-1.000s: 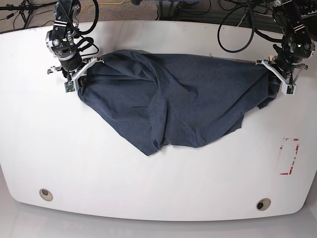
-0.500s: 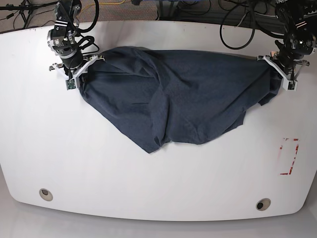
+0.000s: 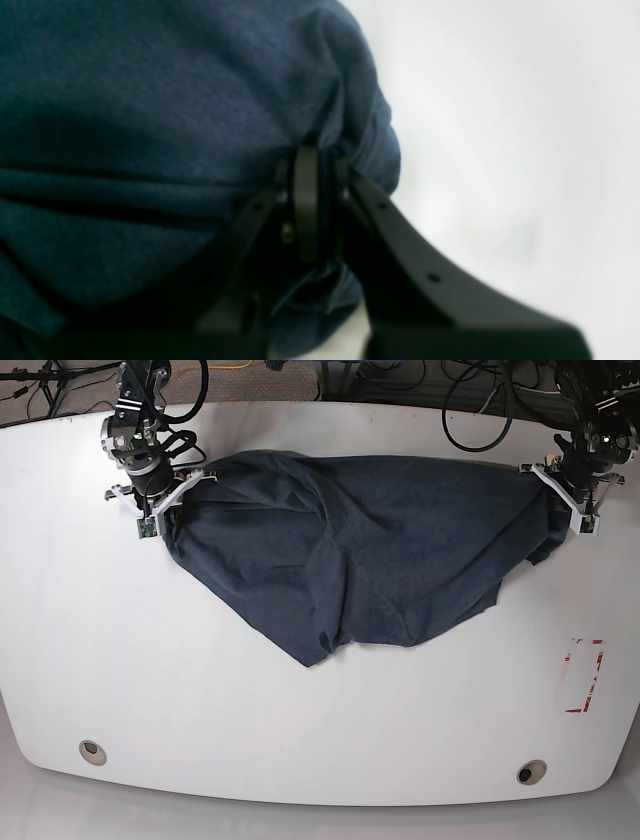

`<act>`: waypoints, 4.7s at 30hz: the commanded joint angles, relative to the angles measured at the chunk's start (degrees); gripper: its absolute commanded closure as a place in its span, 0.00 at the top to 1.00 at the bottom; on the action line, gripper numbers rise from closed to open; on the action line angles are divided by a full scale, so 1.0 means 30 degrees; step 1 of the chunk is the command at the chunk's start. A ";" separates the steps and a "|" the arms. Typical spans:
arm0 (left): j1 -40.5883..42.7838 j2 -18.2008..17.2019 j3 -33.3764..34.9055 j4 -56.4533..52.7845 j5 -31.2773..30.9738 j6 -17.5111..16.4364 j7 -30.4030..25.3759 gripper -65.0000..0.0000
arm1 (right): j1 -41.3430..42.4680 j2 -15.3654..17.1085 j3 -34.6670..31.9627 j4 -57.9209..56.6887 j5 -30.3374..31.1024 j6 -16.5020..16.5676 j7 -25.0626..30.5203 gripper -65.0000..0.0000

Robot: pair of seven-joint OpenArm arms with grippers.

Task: Fold the T-shirt properly
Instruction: 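Drag the held T-shirt back across the table with both grippers, then release the T-shirt corner from the left gripper, then move the left gripper onto the T-shirt's loose hem and grasp it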

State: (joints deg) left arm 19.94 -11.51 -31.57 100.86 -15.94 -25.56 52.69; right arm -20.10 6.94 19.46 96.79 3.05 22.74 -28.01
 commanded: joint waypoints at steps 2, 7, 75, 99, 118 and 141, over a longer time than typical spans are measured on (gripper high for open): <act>-0.0069 -0.0340 -0.0099 0.0270 -0.0033 0.0037 -0.0346 0.24 | -0.0114 -0.0101 0.0062 0.0219 -0.0005 -0.0035 0.0033 0.05; -0.0069 -0.0369 -0.0099 0.0270 -0.0033 0.0037 -0.0346 0.48 | -0.0114 -0.0335 0.0062 0.0219 -0.0093 -0.0035 0.0033 0.05; -1.3256 0.0158 0.7169 -1.0924 0.0758 -0.2571 -0.1782 0.85 | 0.0677 -0.1097 0.0091 -0.0162 -0.0123 -0.0211 0.0062 0.05; -1.5073 0.1448 1.1447 -1.5495 0.1461 -0.1223 -0.5328 0.85 | 0.0677 -0.1097 0.0120 -0.0162 -0.0123 -0.0181 0.0062 0.05; -1.5425 0.1477 1.3381 -1.5817 0.1344 -0.2190 -0.4712 0.84 | 0.0912 -0.1097 0.0120 -0.0162 -0.0123 -0.0211 0.0033 0.05; -1.3666 0.0979 1.3264 -1.4323 0.1403 -0.2776 -0.4536 0.00 | 0.1117 -0.1068 0.0120 -0.0162 -0.0123 -0.0211 0.0033 0.05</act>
State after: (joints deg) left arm -20.75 -8.12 8.29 57.52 -14.15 -35.44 36.05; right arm -17.21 3.36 19.79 95.77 2.81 22.11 -28.29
